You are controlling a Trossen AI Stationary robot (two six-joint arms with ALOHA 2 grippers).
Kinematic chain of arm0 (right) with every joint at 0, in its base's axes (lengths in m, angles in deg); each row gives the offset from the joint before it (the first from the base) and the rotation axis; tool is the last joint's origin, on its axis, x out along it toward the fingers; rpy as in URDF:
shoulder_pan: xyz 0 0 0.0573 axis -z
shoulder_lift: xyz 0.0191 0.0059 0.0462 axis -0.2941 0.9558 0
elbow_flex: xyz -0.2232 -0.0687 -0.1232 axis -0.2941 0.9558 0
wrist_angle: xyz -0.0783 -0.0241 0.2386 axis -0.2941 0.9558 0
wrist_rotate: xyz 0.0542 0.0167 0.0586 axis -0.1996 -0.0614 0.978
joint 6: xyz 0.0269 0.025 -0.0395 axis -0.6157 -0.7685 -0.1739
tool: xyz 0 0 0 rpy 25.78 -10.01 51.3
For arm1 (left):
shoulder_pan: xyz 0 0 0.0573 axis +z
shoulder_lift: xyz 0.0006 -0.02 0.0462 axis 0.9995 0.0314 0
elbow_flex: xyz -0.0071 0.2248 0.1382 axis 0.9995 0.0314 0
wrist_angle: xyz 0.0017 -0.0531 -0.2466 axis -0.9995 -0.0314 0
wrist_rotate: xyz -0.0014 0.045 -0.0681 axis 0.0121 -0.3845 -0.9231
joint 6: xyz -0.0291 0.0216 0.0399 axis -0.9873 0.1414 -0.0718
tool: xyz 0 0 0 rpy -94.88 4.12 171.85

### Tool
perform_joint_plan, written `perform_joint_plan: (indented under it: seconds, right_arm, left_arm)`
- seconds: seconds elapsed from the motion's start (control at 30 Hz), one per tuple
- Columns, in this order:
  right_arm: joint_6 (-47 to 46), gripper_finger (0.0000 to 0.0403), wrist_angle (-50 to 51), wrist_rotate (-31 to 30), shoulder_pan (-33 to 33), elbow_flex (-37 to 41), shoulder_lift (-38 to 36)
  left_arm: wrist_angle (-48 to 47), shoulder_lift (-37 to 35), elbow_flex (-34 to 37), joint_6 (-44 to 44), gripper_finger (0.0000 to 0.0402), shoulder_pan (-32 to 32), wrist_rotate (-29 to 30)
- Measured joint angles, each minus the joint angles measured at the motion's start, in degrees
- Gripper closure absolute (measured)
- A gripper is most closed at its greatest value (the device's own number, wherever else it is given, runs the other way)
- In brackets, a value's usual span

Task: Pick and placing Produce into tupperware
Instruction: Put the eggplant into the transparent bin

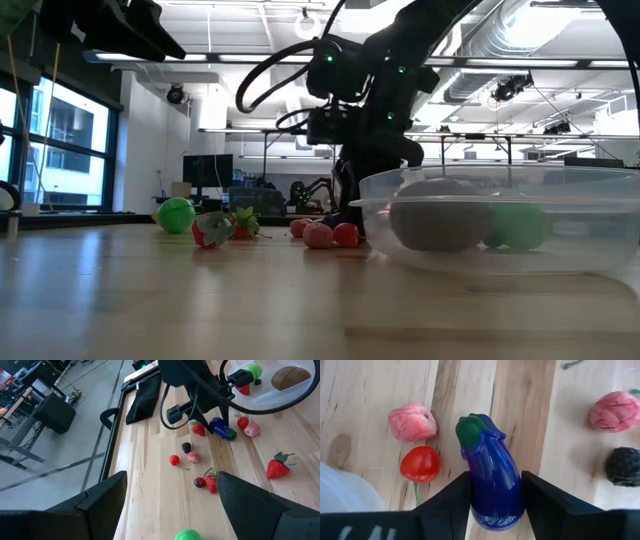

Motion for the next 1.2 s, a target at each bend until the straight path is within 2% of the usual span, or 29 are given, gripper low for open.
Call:
perform_joint_plan:
  seconds: [0.33,0.47,0.6,0.73,0.83,1.2]
  right_arm:
    - [-4.3,0.0257,6.22,-3.97,-1.56,-2.67,-7.49]
    - [-11.27,0.0257,11.23,-9.0,-5.87,-2.75,-13.02]
    - [-23.12,0.0257,16.52,-15.08,-12.84,-2.78,-16.91]
    - [-34.8,0.0258,19.97,-18.66,-19.66,-2.75,-16.34]
    - [-38.83,0.0258,19.81,-19.89,-22.6,-2.75,-13.82]
    - [-37.72,0.0258,17.38,-18.49,-22.16,-2.73,-6.1]
  left_arm:
    - [-0.01,0.01,0.0,-0.01,0.0103,0.01,0.01]
    - [0.02,0.01,0.0,0.0,0.0103,0.02,0.01]
    - [0.0,0.01,0.0,0.0,0.0103,0.0,-0.02]
    - [-0.02,0.0,0.01,-0.01,0.0103,0.01,-0.02]
    - [-0.02,0.0,0.0,0.0,0.0103,0.01,-0.02]
    - [0.0,-0.02,0.0,0.0,0.0103,0.02,0.0]
